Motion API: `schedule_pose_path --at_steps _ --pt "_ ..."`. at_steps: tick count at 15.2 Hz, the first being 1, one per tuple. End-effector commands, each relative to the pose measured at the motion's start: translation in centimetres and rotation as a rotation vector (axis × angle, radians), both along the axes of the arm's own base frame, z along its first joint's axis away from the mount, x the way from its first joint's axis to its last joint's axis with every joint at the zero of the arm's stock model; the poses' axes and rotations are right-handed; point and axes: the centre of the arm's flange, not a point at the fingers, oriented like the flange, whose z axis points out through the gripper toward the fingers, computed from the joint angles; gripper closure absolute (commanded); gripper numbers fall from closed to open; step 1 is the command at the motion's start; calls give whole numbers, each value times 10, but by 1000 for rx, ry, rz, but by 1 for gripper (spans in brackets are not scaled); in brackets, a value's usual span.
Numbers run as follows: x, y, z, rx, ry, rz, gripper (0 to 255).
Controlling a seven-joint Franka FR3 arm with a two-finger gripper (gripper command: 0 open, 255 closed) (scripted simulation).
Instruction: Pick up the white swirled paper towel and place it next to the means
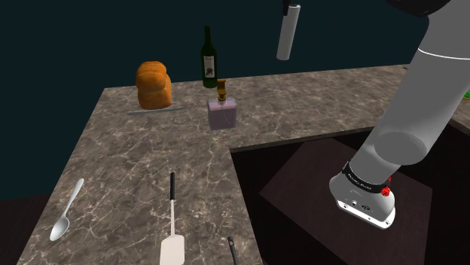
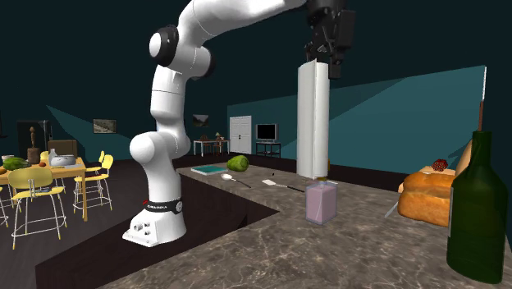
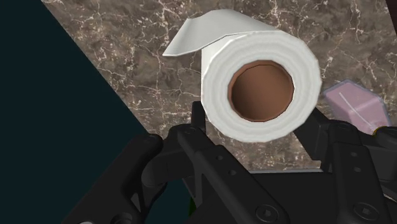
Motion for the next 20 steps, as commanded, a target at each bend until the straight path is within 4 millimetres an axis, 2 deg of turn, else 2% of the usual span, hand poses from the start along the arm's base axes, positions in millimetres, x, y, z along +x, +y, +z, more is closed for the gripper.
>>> schedule_pose_path --at_steps 1,8,20 --pt "0 0 10 0 0 0 255" --pt "0 0 46 0 0 0 255" --pt "48 139 -11 0 0 0 255"
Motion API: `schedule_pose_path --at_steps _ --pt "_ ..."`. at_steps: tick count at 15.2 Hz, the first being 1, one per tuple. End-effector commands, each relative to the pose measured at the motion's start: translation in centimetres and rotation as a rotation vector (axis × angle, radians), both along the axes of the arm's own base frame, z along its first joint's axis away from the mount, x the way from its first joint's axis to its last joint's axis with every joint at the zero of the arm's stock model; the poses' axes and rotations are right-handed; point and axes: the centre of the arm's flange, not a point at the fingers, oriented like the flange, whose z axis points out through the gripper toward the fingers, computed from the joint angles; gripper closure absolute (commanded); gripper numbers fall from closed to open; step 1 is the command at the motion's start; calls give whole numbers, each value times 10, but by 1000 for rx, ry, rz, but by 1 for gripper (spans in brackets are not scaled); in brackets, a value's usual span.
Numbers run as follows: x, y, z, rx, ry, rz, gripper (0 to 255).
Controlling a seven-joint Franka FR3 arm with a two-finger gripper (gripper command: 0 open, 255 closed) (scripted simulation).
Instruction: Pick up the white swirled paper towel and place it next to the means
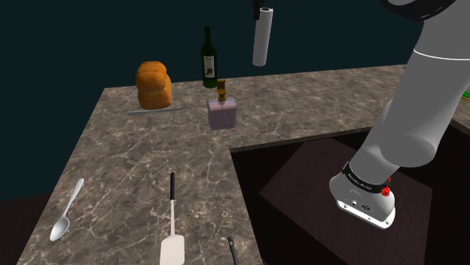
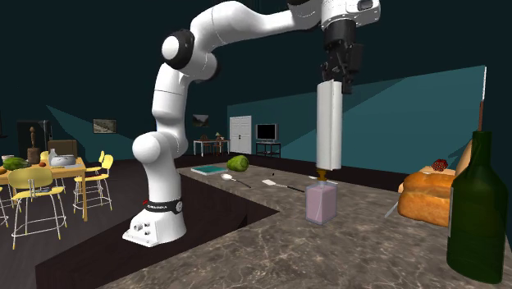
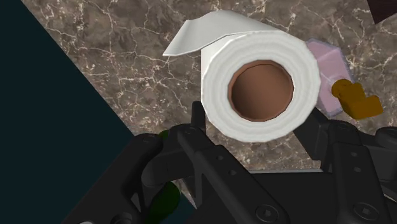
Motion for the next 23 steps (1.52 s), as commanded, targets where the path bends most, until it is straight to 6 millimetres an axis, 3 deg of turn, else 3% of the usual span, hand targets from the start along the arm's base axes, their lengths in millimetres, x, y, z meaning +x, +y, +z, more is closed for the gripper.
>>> schedule_pose_path --at_steps 1,23 --pt "7 24 -10 -1 0 -1 255" --pt "95 280 -114 -1 0 -1 255"
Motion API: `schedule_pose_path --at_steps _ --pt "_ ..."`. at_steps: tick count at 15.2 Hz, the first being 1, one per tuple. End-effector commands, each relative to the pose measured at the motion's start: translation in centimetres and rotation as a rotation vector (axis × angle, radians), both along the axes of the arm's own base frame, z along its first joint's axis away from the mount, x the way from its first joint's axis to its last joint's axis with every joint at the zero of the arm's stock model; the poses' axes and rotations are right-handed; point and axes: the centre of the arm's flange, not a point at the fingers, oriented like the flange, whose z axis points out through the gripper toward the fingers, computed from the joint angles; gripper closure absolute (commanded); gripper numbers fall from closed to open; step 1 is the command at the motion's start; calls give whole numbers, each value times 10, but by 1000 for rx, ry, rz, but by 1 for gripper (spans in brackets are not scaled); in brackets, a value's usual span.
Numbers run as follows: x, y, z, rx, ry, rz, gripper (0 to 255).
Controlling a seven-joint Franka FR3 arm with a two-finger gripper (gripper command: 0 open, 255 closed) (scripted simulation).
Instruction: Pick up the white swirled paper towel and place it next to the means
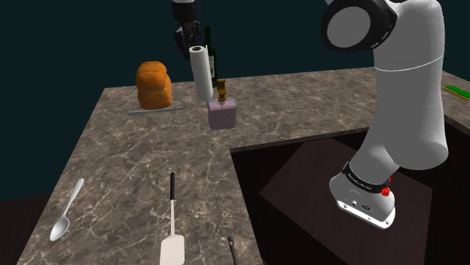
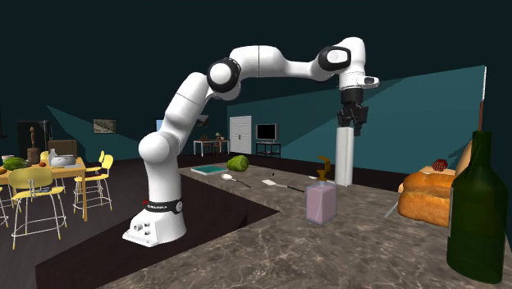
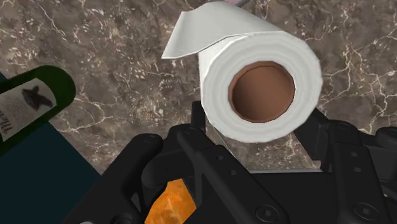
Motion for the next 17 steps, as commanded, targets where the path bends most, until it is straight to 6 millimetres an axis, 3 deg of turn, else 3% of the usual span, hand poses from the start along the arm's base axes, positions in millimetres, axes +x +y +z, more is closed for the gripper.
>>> schedule_pose_path --at_steps 1,6,17 --pt "8 23 -12 0 6 0 255" --pt "27 77 -34 0 6 0 255" --pt "27 77 -92 0 6 0 255"
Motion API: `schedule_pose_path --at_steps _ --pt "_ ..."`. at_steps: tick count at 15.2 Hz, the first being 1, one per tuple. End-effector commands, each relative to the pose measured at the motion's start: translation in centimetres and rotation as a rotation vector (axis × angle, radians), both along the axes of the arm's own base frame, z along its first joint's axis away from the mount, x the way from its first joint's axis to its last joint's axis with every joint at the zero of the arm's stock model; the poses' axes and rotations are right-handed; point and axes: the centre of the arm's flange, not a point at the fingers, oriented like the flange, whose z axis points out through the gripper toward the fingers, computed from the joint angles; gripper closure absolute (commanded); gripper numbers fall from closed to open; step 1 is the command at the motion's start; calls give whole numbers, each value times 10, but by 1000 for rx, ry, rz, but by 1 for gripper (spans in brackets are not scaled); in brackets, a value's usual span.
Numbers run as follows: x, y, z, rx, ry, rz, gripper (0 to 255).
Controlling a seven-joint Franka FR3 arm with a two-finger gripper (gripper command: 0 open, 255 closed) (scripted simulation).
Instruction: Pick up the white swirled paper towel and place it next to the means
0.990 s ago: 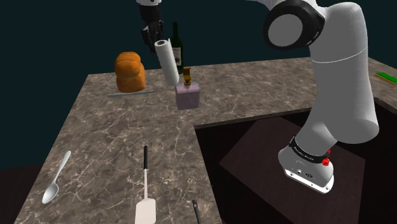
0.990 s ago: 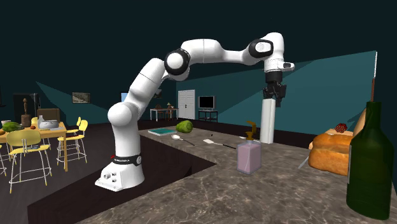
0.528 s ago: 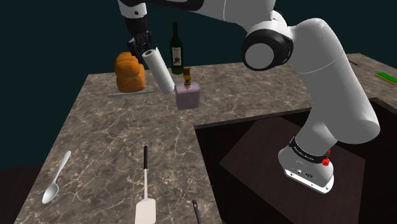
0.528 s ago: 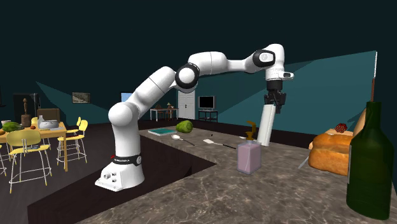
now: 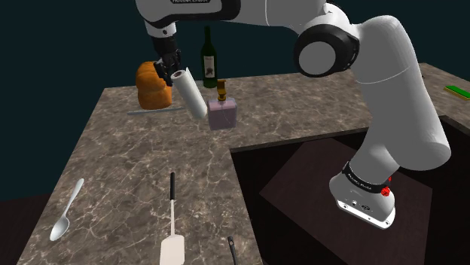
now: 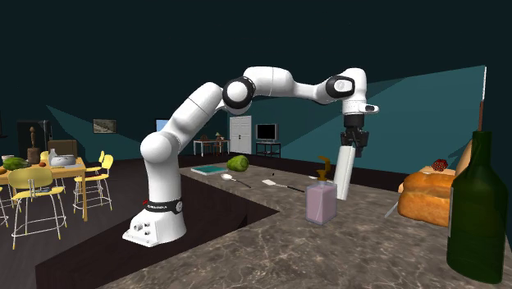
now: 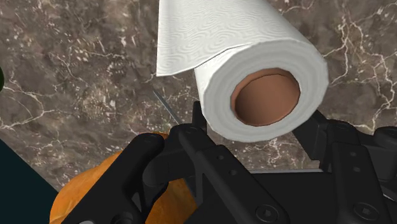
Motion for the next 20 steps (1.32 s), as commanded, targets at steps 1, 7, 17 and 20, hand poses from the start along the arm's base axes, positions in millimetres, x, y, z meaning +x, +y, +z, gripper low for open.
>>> schedule_pose_path --at_steps 1,7,17,20 --pt "0 1 -11 0 -1 0 255" --pt "0 1 -26 0 -1 0 255" --pt "0 1 -26 0 -1 0 0" --pt "-1 2 14 0 -1 0 0"
